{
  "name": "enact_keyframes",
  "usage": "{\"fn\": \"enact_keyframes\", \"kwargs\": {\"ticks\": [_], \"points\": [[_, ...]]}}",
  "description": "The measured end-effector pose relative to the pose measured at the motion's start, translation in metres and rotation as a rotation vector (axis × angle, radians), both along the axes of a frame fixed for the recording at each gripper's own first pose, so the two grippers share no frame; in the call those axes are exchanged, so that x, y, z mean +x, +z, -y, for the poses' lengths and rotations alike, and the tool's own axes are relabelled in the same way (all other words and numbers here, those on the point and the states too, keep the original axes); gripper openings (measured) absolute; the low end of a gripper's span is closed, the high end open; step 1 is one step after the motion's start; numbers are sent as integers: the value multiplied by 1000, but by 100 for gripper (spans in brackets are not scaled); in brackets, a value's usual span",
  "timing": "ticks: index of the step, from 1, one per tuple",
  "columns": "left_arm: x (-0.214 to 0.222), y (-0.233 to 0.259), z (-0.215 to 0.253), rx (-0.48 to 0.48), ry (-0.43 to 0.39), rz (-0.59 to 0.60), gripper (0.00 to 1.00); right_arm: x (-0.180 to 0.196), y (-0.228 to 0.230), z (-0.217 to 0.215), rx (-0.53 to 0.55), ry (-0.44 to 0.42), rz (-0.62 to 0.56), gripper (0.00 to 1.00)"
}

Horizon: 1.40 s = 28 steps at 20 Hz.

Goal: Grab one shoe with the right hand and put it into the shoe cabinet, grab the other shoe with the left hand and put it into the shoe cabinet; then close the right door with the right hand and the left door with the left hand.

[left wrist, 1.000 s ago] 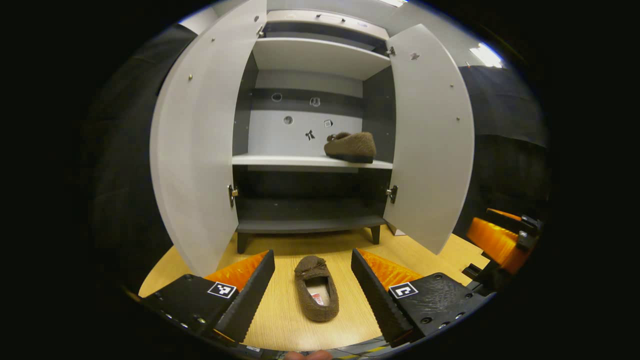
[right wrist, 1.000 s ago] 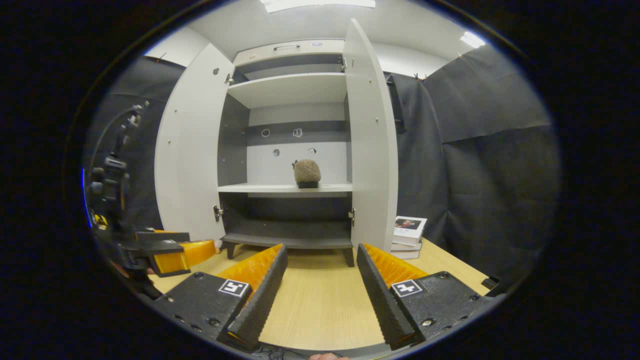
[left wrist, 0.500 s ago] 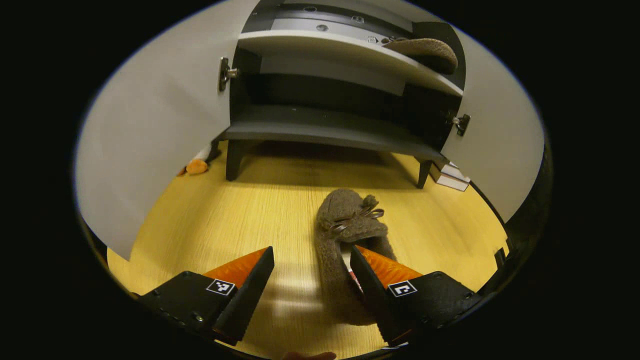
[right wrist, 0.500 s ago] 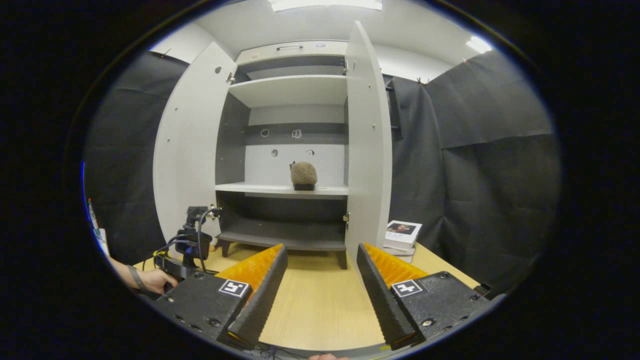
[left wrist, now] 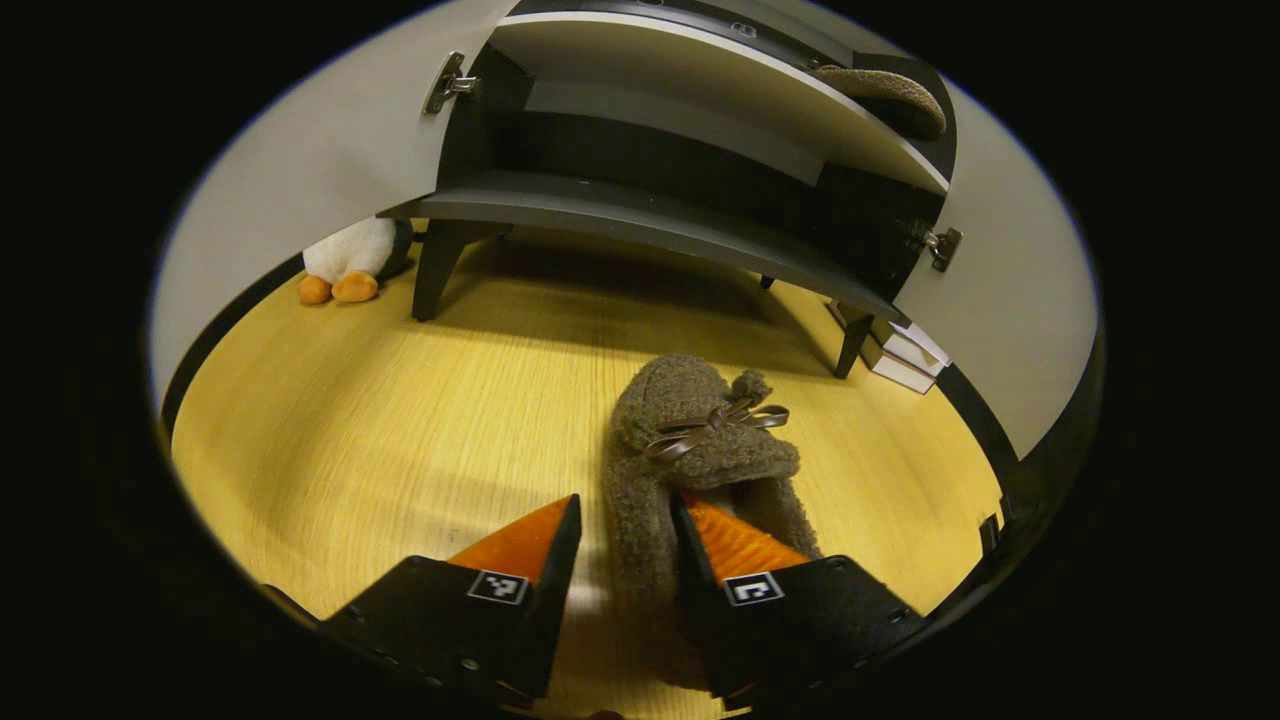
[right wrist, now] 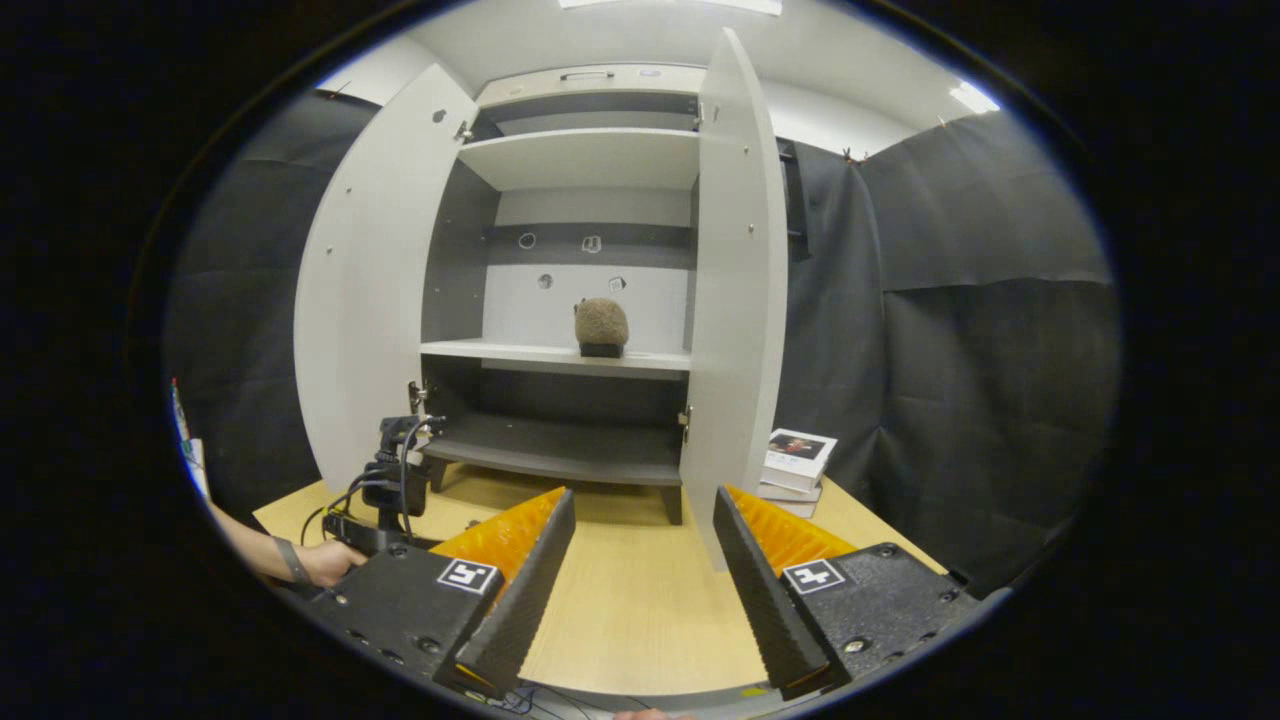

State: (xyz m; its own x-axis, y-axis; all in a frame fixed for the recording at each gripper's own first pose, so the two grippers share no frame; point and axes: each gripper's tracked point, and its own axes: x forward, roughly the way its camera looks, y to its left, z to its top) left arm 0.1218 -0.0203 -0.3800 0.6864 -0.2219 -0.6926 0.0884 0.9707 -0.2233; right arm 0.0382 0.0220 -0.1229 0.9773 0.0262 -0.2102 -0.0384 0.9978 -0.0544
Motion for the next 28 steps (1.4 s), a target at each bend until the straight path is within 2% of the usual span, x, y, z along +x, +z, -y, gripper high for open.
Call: {"fn": "enact_keyframes", "kwargs": {"ticks": [1, 2, 3, 4, 6, 9, 12, 15, 18, 19, 23, 26, 28], "points": [[3, 2, -1, 18, 18, 19, 58, 0, 0, -1, -5, 3, -2, 89], [6, -1, -8, 52, 41, 32, 25, 0, -1, -2, -9, 8, -4, 89], [8, 0, -9, 53, 50, 39, 14, 0, -1, -3, -10, 13, -5, 89], [7, 2, -9, 51, 61, 45, 6, 1, -1, -5, -11, 21, -9, 89], [2, 9, -10, 39, 76, 45, 1, 1, -2, -8, -13, 35, -14, 89], [-10, 56, -19, 85, 129, 124, 1, 1, 0, -14, -25, 55, -4, 89], [-21, 135, -16, 22, 175, 238, 0, 5, 1, -19, -41, 72, 11, 89], [-2, 214, -3, 16, 131, 342, 0, 6, 5, -29, -19, 101, 25, 90], [41, 284, 11, -16, 118, 463, 0, 5, 7, -32, -13, 115, 37, 90], [61, 298, 14, -4, 110, 470, 0, 5, 7, -33, -10, 118, 35, 90], [140, 328, 21, 31, 108, 414, 0, -2, 7, -28, -22, 105, 40, 90], [198, 351, 14, 77, 156, 410, 1, -5, 8, -20, -32, 84, 42, 90], [228, 348, 14, 74, 189, 343, 1, -6, 8, -17, -27, 74, 39, 90]]}}
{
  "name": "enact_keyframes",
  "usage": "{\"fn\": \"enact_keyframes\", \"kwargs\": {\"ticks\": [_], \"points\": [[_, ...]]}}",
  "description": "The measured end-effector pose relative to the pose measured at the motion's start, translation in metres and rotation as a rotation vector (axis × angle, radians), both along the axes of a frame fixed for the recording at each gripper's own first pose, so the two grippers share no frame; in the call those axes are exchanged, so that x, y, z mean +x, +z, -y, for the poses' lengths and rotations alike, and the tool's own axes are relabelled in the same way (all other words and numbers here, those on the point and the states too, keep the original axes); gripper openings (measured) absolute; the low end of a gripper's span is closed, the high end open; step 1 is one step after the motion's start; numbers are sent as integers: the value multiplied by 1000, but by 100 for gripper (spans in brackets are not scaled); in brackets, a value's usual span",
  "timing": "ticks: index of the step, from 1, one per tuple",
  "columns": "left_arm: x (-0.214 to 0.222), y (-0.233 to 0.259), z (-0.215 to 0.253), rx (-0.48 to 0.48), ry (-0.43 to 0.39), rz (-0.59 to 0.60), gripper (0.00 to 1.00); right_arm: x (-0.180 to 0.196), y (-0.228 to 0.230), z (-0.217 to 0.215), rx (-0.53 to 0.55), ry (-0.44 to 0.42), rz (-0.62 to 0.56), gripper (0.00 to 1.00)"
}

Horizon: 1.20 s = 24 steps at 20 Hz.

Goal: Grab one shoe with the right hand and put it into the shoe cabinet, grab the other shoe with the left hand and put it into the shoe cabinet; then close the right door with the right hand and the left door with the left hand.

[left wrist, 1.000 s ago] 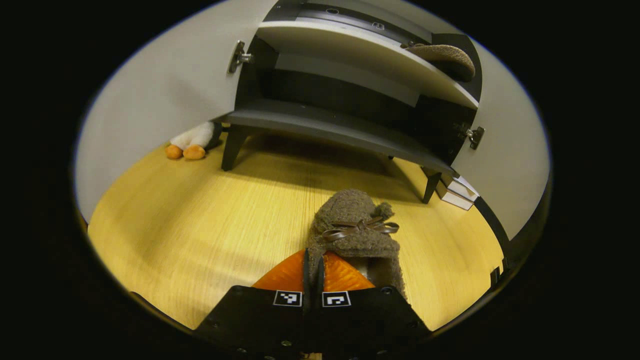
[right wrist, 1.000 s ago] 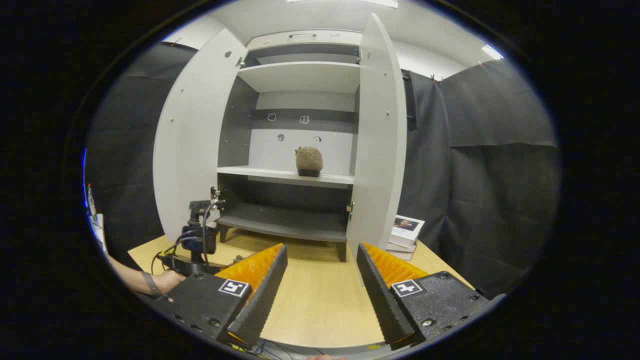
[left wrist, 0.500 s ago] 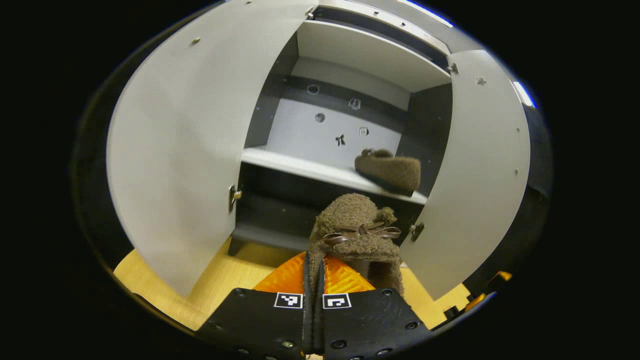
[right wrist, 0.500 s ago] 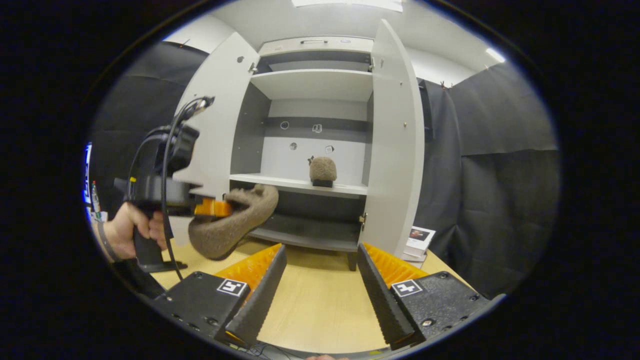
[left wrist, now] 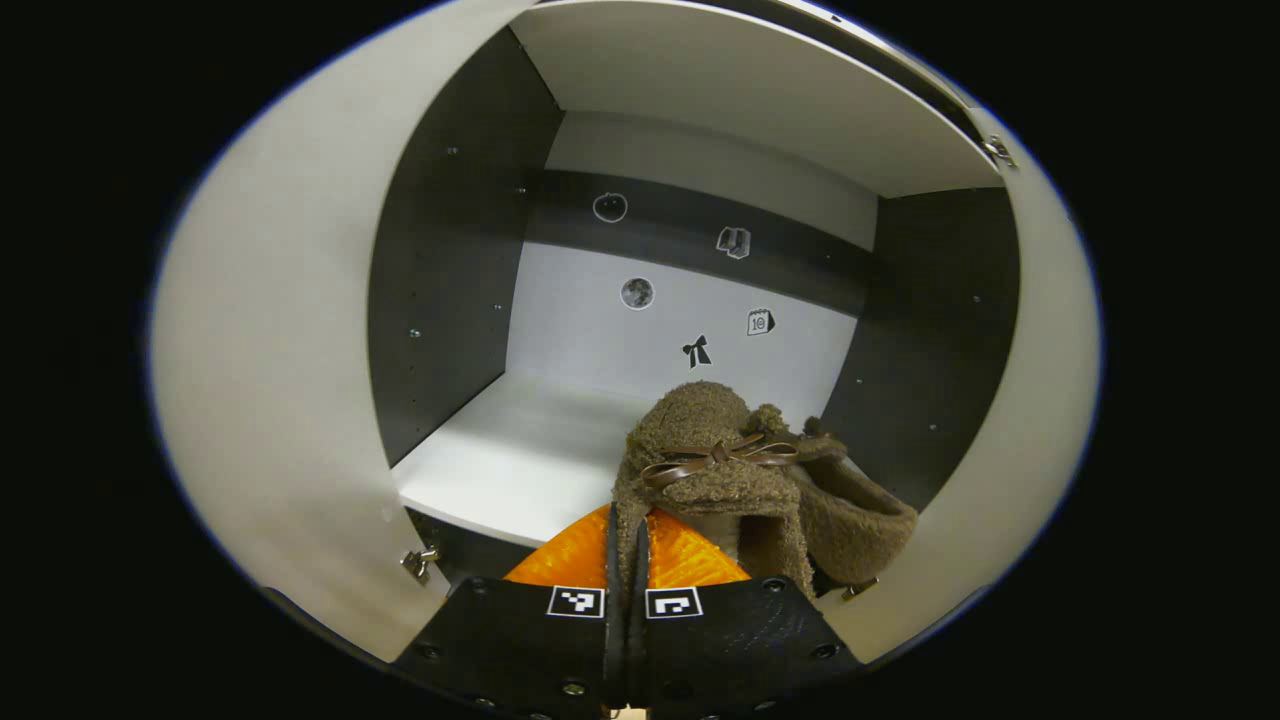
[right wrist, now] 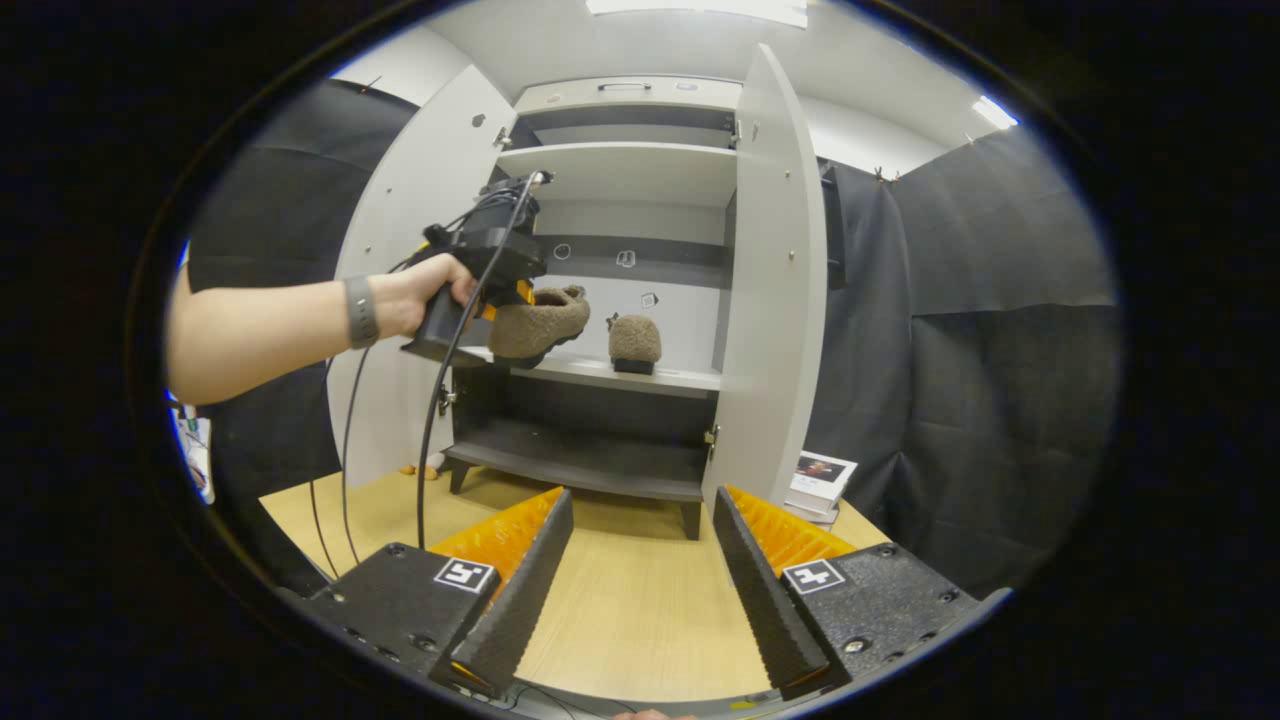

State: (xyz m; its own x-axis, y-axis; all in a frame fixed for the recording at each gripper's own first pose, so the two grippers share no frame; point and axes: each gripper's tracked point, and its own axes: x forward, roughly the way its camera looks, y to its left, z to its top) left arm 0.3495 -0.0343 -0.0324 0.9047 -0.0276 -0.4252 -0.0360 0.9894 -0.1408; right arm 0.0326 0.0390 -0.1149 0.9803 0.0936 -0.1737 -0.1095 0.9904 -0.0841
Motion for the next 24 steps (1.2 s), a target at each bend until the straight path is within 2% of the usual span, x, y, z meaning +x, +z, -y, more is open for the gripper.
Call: {"fn": "enact_keyframes", "kwargs": {"ticks": [3, 5, 9, 10, 12, 13, 14, 15, 16, 17, 18, 21, 22, 23, 24], "points": [[37, -17, -8, 26, 52, -60, 1, -1, -1, 5, 2, -12, -6, 90], [45, -35, -8, 23, 67, -148, 1, -1, -2, 7, 5, -18, -10, 90], [54, -38, -9, 25, 45, -186, 2, 0, -11, 11, 10, -32, -31, 90], [59, -37, -3, 8, 32, -182, 12, 1, -12, 12, 13, -35, -35, 90], [56, -34, -6, -13, 31, -185, 23, 2, -11, 12, 16, -37, -35, 90], [51, -34, -5, -22, 25, -206, 41, 3, -11, 10, 16, -34, -33, 90], [45, -30, -5, -27, 14, -217, 34, 4, -10, 9, 15, -30, -29, 90], [43, -28, -6, -22, 7, -217, 39, 5, -9, 8, 13, -26, -25, 90], [40, -23, -7, -17, -1, -210, 47, 6, -8, 6, 14, -21, -24, 90], [36, -16, -8, -19, -2, -193, 66, 7, -9, 4, 15, -16, -25, 90], [31, -7, -9, -28, -2, -169, 57, 8, -9, 2, 18, -10, -28, 90], [3, 32, 1, -94, -54, -21, 61, 8, -11, -6, 24, 4, -30, 90], [-10, 43, 3, -94, -73, 28, 77, 8, -12, -7, 24, 7, -31, 90], [-26, 49, 4, -83, -97, 70, 51, 8, -13, -9, 25, 11, -36, 90], [-42, 55, 5, -66, -117, 114, 75, 9, -14, -11, 29, 17, -40, 90]]}}
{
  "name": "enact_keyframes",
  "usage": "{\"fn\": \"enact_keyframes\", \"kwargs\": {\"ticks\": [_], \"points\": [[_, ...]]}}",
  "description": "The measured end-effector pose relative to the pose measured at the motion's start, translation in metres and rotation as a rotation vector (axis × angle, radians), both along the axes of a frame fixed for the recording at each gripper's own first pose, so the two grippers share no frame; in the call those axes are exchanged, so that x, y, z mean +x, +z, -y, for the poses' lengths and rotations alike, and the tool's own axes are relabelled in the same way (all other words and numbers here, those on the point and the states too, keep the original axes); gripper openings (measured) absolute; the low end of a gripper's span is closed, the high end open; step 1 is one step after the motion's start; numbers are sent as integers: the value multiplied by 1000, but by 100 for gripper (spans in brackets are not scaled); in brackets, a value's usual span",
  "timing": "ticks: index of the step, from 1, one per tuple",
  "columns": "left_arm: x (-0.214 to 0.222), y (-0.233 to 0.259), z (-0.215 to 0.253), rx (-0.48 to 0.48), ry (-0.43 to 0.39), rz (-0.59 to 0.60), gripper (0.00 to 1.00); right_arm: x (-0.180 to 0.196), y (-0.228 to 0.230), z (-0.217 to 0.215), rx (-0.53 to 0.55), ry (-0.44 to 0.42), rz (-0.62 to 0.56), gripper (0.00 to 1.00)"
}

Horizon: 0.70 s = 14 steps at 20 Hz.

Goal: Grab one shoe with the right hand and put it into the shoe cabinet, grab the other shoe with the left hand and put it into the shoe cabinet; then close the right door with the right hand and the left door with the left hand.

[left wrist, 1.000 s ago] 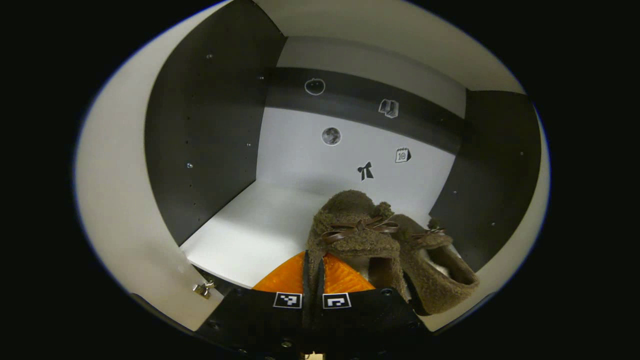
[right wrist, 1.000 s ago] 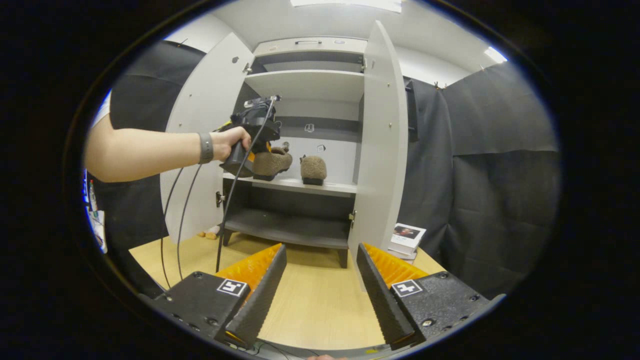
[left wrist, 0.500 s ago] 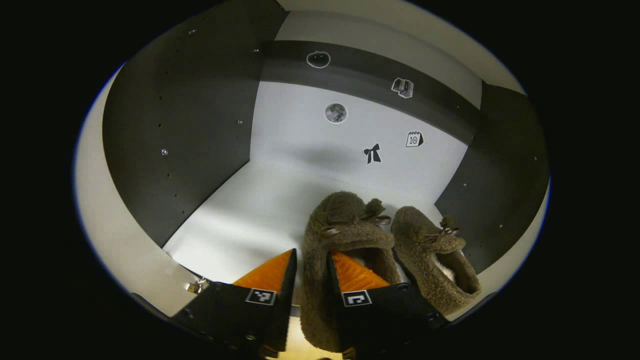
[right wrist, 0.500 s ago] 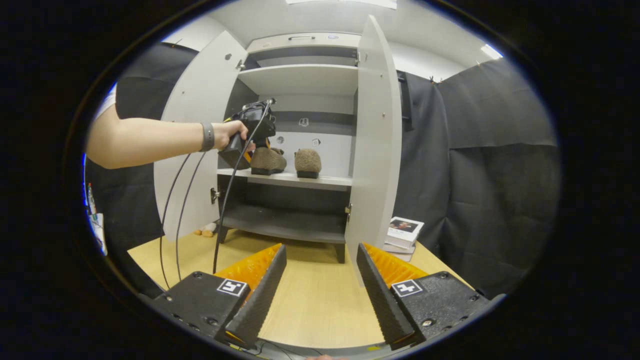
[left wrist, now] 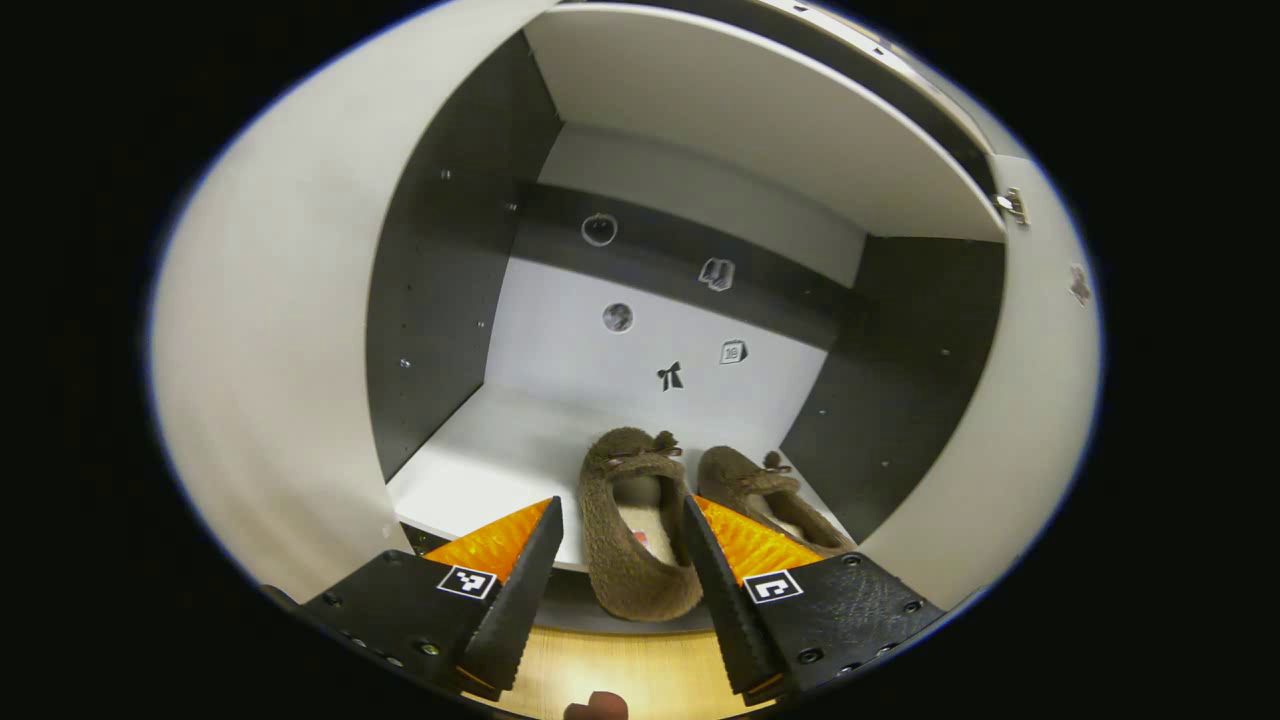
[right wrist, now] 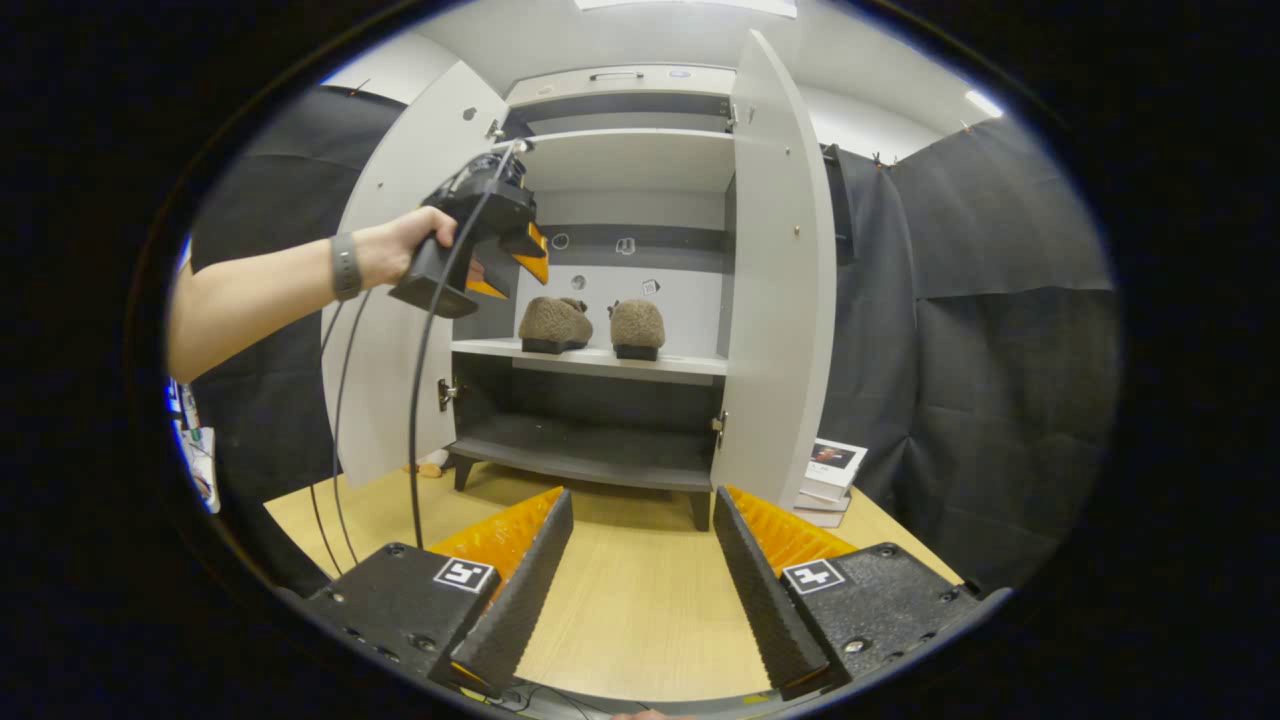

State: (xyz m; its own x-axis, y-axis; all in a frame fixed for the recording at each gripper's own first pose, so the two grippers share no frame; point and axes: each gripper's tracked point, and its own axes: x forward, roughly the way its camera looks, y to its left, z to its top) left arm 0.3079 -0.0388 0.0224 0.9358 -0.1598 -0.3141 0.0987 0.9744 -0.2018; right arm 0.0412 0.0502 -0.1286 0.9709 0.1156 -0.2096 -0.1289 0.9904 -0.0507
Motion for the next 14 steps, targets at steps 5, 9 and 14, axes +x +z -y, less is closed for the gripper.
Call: {"fn": "enact_keyframes", "kwargs": {"ticks": [5, 9, 14], "points": [[-83, 9, -7, 110, -21, 192, 93, 1, 5, -5, 16, 7, 9, 92], [-139, -5, -14, 145, 10, 238, 81, 0, 16, -5, 24, 4, 32, 92], [-201, -32, -22, 130, 52, 336, 93, -8, 20, 0, 63, -19, 40, 90]]}}
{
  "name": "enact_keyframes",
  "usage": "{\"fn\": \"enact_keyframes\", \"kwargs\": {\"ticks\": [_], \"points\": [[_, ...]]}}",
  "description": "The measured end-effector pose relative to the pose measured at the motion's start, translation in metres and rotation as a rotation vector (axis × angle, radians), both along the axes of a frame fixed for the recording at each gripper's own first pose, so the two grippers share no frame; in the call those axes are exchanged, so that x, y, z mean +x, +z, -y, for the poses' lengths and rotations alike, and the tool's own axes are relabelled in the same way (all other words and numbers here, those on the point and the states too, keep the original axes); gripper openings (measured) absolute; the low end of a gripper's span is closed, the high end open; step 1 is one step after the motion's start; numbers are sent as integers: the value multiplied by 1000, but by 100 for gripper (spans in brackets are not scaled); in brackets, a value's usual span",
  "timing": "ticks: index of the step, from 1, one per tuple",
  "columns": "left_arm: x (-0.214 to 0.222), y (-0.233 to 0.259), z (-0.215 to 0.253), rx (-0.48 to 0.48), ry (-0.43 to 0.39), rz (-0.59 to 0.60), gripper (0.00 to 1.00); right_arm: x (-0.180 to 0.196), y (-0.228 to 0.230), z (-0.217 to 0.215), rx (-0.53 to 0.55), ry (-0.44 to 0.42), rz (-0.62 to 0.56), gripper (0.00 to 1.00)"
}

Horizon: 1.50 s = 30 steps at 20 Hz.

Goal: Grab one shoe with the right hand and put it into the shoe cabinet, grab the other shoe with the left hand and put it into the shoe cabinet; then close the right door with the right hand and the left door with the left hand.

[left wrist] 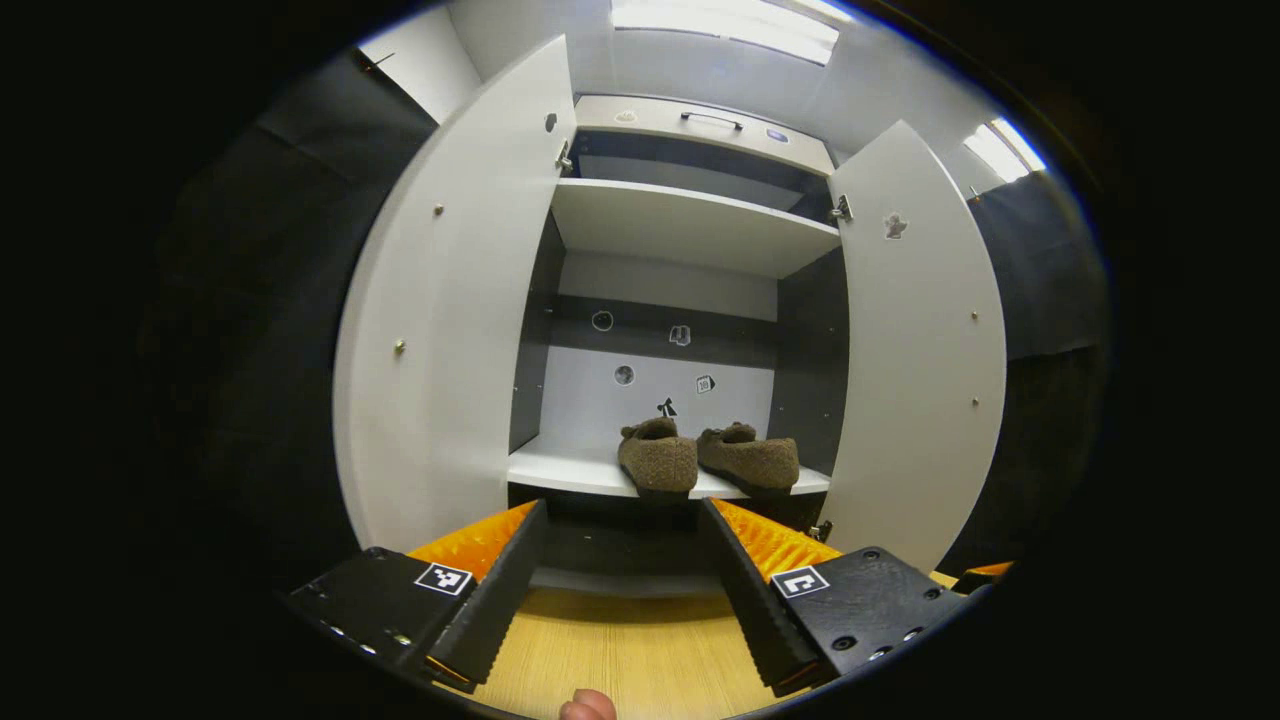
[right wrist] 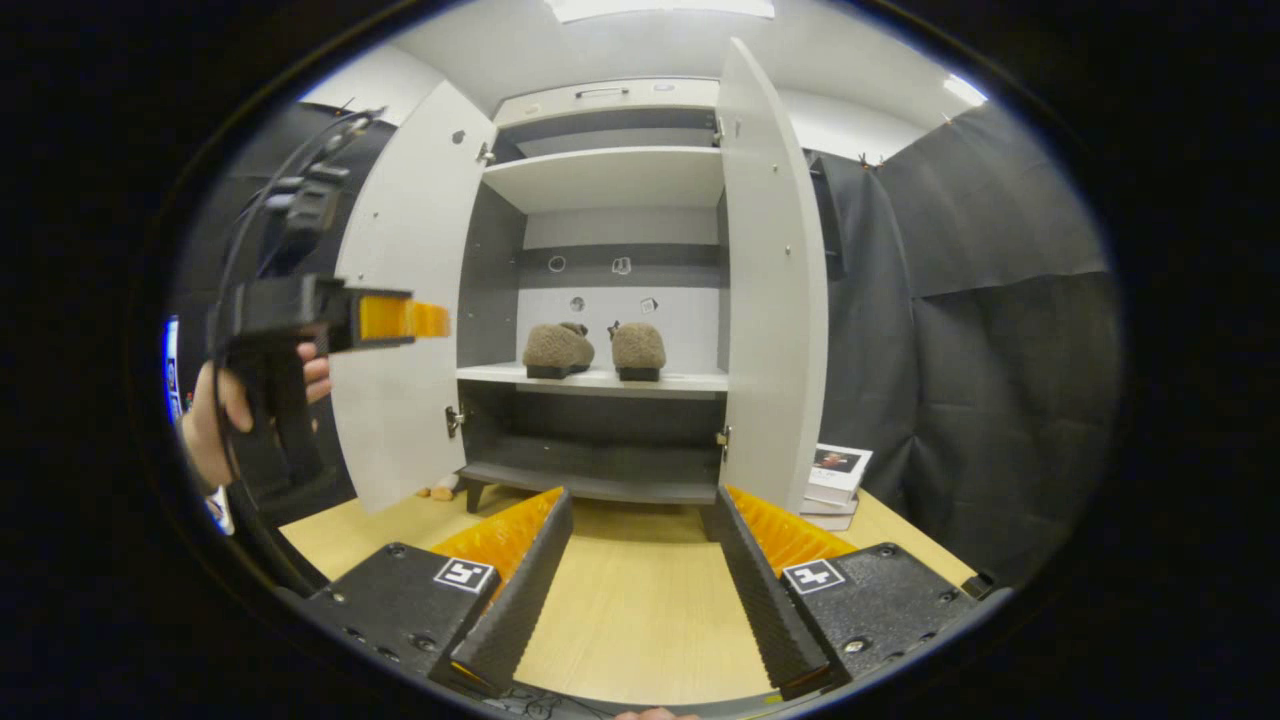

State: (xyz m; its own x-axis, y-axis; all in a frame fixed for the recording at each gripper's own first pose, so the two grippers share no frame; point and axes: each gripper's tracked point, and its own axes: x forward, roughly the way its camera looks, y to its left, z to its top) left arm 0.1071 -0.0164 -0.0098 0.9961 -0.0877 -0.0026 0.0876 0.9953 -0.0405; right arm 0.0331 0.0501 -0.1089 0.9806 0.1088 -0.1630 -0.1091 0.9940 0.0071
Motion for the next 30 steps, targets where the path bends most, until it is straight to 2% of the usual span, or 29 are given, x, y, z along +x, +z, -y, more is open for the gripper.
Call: {"fn": "enact_keyframes", "kwargs": {"ticks": [4, 6, 12, 15, 17, 19, 24, 27, 30], "points": [[-44, -31, 2, 27, 3, -13, 93, -7, 0, 10, 43, -20, -15, 90], [-57, -45, 8, 32, -7, -32, 93, -9, 5, 21, 30, -52, -5, 90], [-82, -55, 23, 74, -35, -48, 93, -1, 78, 64, 11, -98, 101, 90], [-90, -51, 24, 56, -41, -45, 93, 13, 122, 109, -30, -155, 154, 92], [-93, -48, 20, 56, -37, -42, 93, 30, 157, 137, -37, -189, 203, 92], [-96, -44, 15, 60, -25, -31, 93, 51, 181, 164, -58, -224, 199, 92], [-102, -38, 6, 62, 3, -17, 93, 103, 227, 206, -43, -218, 227, 92], [-102, -37, 9, 50, -8, -27, 93, 146, 223, 220, -7, -215, 165, 92], [-102, -37, 9, 55, -8, -28, 93, 158, 218, 215, 50, -189, 138, 92]]}}
